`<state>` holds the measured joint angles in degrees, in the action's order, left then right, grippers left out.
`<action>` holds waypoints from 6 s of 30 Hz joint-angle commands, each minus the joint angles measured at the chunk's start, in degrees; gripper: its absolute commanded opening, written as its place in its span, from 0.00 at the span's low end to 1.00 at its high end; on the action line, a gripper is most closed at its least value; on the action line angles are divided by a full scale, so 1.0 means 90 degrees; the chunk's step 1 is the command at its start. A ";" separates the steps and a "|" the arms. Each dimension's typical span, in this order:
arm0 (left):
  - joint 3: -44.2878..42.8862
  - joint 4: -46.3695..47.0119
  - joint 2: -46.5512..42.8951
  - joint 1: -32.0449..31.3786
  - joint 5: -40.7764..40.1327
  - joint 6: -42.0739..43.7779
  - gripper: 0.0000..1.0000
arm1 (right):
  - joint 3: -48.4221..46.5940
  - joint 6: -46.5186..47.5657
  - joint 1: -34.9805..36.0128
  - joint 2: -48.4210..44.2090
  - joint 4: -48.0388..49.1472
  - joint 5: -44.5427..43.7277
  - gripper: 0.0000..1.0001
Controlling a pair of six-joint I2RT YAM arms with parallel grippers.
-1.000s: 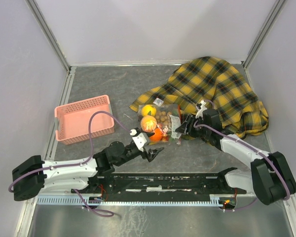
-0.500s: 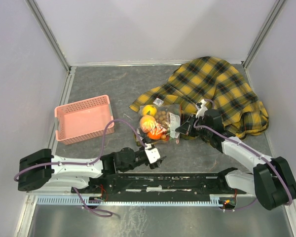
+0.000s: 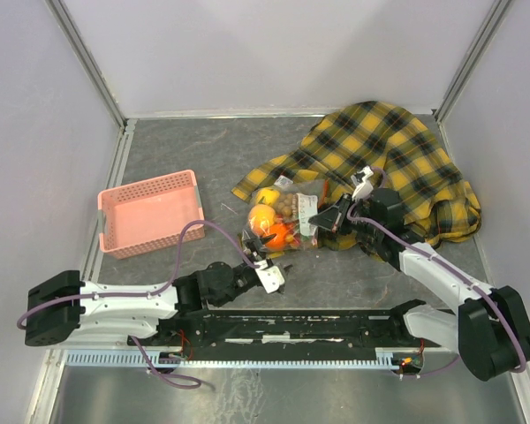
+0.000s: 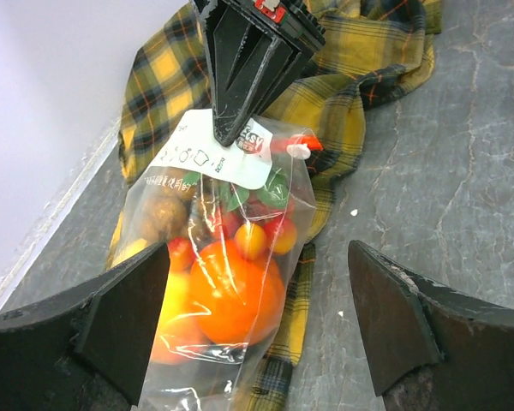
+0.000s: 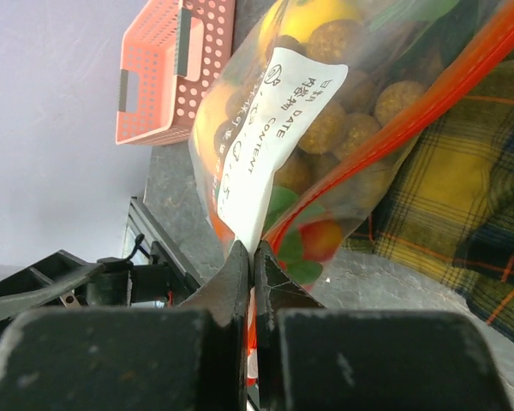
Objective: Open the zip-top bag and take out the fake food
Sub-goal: Pick up the zipper food storage bag at the center of the board.
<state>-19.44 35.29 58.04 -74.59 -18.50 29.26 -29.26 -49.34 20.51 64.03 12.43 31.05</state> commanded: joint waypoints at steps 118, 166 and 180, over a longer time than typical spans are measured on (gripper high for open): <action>-0.2986 -0.0825 0.1052 0.5181 0.7367 -0.7607 0.03 | -0.1129 0.6186 0.1130 -0.0288 0.1782 0.0063 0.20; -0.1536 -0.0613 -0.0659 0.3689 0.3882 -0.3231 0.57 | -0.1638 0.5283 0.1349 -0.0407 0.0607 0.0454 0.02; -0.1706 -0.0631 -0.0377 0.3688 0.4316 -0.3693 0.03 | -0.1655 0.5115 0.1438 -0.0408 0.0915 0.0797 0.56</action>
<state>-32.05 27.86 54.98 -41.28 18.44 -3.03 -41.69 -1.91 33.01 60.71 14.74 34.87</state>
